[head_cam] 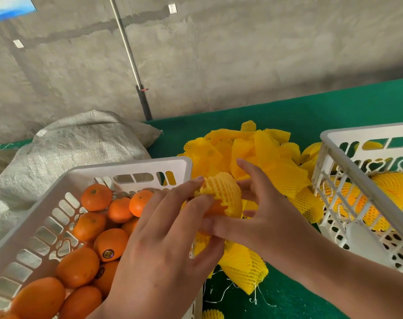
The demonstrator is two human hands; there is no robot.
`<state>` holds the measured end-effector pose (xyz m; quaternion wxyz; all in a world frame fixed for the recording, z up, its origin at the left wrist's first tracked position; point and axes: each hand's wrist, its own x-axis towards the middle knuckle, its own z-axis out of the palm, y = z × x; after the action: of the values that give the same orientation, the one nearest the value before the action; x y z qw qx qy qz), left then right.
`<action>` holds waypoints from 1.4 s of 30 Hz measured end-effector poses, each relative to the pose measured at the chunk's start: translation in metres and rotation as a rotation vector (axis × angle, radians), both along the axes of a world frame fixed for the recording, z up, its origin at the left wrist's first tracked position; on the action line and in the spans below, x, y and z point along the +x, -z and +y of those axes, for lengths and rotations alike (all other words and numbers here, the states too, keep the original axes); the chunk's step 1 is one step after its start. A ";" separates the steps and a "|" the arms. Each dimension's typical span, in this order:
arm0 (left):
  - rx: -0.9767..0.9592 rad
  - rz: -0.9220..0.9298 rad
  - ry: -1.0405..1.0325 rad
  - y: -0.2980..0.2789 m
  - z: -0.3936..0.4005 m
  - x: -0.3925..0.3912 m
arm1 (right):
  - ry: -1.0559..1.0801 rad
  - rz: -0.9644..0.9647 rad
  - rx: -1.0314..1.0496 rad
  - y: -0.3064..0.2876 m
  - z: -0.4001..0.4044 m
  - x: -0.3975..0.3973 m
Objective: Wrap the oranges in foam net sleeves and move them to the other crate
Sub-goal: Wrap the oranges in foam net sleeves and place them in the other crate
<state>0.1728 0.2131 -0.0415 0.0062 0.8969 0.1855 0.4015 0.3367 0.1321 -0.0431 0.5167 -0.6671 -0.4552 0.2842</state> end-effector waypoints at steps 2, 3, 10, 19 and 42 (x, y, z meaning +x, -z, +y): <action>-0.013 0.019 0.001 -0.001 0.000 -0.001 | -0.006 -0.010 0.002 0.000 0.000 -0.001; -0.021 0.030 -0.004 -0.001 0.000 -0.001 | -0.011 -0.019 -0.006 -0.001 -0.001 -0.001; -0.033 0.053 0.004 0.001 0.001 0.000 | 0.021 -0.079 0.000 -0.005 -0.003 -0.004; -0.081 0.087 -0.007 0.002 0.002 0.002 | 0.118 -0.207 -0.035 -0.005 -0.001 0.001; -0.375 0.008 -0.150 -0.005 -0.004 0.001 | 0.009 -0.112 -0.003 0.000 -0.001 0.008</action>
<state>0.1734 0.2093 -0.0361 0.1423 0.8652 0.3232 0.3559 0.3451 0.1306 -0.0431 0.4906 -0.6847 -0.4801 0.2450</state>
